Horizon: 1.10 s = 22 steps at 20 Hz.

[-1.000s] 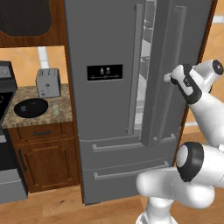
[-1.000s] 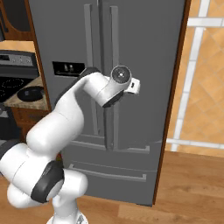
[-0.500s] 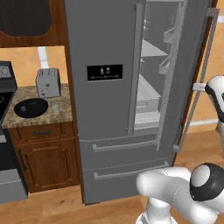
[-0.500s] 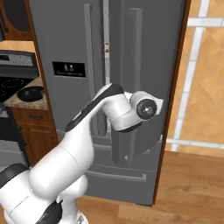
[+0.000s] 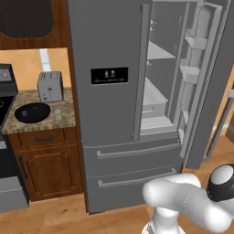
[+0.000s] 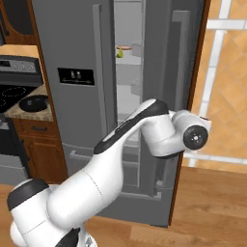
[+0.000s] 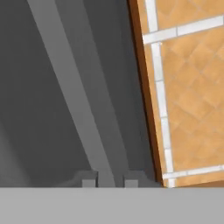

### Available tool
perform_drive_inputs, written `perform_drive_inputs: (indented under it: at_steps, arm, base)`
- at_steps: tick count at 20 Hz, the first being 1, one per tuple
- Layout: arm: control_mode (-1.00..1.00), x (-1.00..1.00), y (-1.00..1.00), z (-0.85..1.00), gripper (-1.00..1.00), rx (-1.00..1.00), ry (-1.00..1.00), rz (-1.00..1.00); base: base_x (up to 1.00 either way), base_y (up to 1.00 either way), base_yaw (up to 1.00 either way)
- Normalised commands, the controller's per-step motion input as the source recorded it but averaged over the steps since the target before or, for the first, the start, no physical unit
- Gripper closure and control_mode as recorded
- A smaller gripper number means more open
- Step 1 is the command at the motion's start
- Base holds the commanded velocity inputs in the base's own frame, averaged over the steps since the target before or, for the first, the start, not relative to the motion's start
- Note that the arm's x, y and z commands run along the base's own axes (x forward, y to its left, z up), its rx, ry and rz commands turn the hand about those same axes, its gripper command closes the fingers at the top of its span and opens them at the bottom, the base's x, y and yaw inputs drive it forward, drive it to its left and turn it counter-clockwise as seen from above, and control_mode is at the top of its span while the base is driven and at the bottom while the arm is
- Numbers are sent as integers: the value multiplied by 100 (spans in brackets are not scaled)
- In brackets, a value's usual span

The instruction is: Grab a lemon wedge from the fridge and one ice cube from the ice bowl, and put them in the glass of lemonade.

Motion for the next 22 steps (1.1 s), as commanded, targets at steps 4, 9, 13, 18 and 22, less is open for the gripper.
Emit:
perform_drive_inputs:
  at_steps: [4, 9, 13, 18, 22]
  arm:
    - [-100, -51, -26, 21, -100, 0, 0, 0]
    - [-100, -84, 3, 52, -100, -1, -3, 3]
    - [-100, -95, 71, 81, -100, -25, -3, 0]
    - [-100, -80, 100, 73, -100, -43, -2, 0]
    - [-100, -40, 100, 29, -100, -49, -7, -2]
  base:
    - [0, 0, 0]
    - [0, 0, 0]
    - [0, 0, 0]
    - [0, 0, 0]
    - [0, 0, 0]
